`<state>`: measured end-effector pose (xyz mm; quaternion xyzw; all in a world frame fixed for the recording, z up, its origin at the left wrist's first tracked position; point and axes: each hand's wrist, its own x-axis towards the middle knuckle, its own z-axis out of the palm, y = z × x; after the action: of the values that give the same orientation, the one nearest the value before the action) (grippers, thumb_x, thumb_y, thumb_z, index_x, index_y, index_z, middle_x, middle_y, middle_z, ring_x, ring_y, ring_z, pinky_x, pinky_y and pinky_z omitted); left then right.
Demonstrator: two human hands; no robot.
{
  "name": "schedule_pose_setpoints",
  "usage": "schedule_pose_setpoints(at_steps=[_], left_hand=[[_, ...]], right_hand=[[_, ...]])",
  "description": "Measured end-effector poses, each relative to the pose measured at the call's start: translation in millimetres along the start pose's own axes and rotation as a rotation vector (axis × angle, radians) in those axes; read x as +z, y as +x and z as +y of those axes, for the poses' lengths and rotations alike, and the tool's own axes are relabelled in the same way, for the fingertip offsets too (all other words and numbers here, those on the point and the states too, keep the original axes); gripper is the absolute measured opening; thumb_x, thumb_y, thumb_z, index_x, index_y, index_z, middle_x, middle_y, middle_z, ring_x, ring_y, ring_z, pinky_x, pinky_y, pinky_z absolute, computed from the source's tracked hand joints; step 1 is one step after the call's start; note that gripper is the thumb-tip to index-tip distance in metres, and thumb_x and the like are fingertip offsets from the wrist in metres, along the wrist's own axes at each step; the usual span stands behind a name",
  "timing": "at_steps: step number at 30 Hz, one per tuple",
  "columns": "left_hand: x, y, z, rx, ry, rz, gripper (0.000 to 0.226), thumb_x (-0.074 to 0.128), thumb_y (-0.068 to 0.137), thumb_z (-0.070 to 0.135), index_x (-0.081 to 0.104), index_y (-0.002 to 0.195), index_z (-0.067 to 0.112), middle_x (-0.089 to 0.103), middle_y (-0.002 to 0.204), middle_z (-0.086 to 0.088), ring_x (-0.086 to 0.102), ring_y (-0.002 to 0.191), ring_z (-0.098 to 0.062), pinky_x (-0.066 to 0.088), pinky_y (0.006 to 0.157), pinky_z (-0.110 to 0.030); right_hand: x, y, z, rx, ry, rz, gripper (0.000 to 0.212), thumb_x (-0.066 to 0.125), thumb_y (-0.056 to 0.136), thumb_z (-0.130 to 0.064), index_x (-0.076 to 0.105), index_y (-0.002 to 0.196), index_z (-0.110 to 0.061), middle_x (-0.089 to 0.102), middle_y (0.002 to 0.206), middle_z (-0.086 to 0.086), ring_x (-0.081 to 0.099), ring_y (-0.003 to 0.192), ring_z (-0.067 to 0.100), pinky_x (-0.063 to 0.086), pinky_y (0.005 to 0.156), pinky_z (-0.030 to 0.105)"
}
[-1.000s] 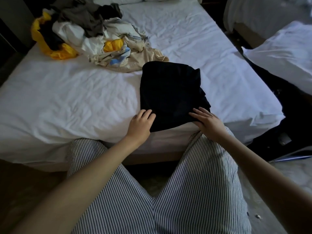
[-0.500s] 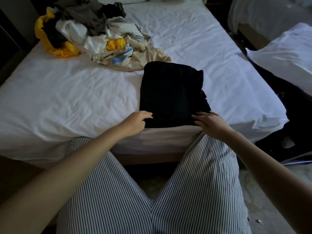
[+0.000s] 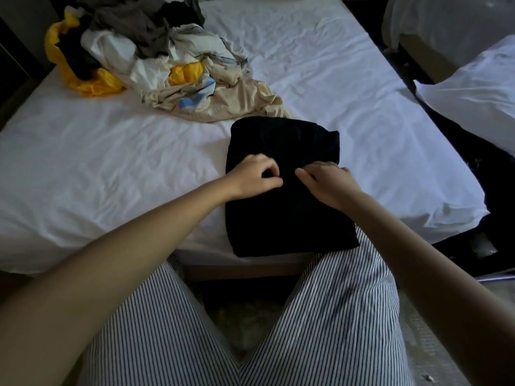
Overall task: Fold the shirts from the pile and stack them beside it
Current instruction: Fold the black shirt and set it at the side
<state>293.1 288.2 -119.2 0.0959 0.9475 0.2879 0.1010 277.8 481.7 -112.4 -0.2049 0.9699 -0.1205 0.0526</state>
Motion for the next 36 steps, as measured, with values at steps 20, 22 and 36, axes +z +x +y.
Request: schedule_pose_setpoints(at_steps=[20,22,36], left_hand=[[-26.0,98.1,-89.0,-0.224,-0.256,0.307,0.056,0.063,0.074,0.048,0.063,0.113,0.007,0.065,0.109,-0.007,0.059,0.103,-0.021,0.047,0.089,-0.033],[-30.2,99.7,-87.1,-0.153,-0.393,0.360,0.016,0.069,0.083,0.020,0.063,0.093,0.009,0.063,0.087,0.003,0.059,0.084,-0.009,0.045,0.077,-0.021],[-48.7,108.5,-99.7,-0.182,-0.333,0.230,0.012,0.062,0.091,0.022,0.058,0.082,0.015,0.062,0.079,0.002,0.057,0.073,-0.006,0.042,0.075,-0.023]], right_hand=[[19.5,137.6,45.9,0.281,0.290,-0.036,0.047,0.036,0.097,-0.048,0.038,0.141,-0.030,0.030,0.152,-0.003,0.003,0.145,0.027,-0.003,0.113,0.050],[10.9,153.2,45.4,0.169,0.205,-0.041,0.034,0.049,0.094,-0.042,0.058,0.122,-0.026,0.048,0.137,-0.004,0.016,0.141,0.026,0.008,0.111,0.046],[2.6,156.7,44.6,0.178,0.782,-0.022,0.018,0.054,0.095,-0.021,0.062,0.083,-0.010,0.052,0.069,0.000,0.048,0.056,-0.001,0.037,0.054,0.015]])
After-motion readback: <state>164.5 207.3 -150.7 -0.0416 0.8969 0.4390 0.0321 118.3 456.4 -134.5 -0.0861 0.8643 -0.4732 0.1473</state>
